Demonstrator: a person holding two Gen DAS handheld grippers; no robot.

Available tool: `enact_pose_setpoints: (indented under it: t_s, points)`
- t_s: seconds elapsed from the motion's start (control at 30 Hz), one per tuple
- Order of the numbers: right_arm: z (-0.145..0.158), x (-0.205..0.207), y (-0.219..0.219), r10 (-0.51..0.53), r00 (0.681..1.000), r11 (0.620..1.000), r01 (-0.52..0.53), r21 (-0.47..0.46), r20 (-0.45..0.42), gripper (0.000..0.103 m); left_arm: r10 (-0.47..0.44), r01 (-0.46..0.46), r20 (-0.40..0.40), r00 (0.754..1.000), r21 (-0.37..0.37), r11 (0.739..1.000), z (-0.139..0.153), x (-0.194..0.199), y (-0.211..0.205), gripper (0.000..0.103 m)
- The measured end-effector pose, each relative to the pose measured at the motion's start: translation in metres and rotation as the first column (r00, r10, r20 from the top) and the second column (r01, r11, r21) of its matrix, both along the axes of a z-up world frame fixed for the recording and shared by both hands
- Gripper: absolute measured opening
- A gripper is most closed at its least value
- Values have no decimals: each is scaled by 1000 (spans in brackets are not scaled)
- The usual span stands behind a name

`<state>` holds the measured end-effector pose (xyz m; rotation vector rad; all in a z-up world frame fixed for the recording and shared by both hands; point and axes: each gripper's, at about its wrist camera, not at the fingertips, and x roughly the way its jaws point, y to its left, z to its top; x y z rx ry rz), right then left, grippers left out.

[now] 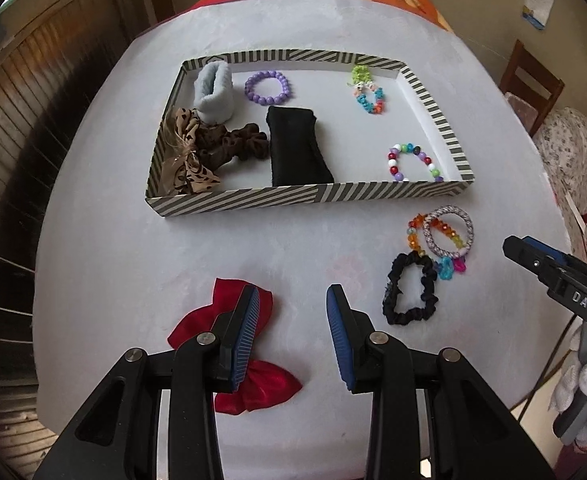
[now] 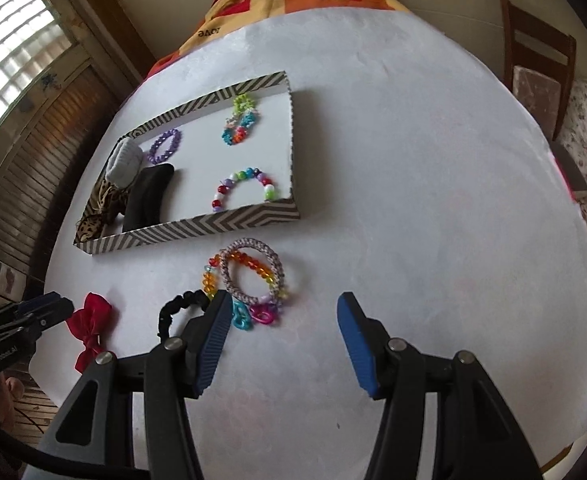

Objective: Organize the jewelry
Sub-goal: 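Move both grippers back over the black scrunchie and silver braided bracelet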

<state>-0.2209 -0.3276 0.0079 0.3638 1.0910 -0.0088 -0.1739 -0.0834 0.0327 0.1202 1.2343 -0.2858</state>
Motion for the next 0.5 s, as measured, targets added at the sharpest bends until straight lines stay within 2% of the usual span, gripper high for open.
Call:
enact_pose_setpoints:
  t_s: [0.3, 0.5]
  points:
    - [1, 25, -9, 127, 992, 992, -127, 12, -14, 58, 80, -79, -14, 997, 23, 997, -4, 5, -14, 27]
    - [-4, 27, -11, 142, 989, 989, -143, -31, -29, 58, 56, -56, -16, 998, 15, 998, -7, -4, -20, 27]
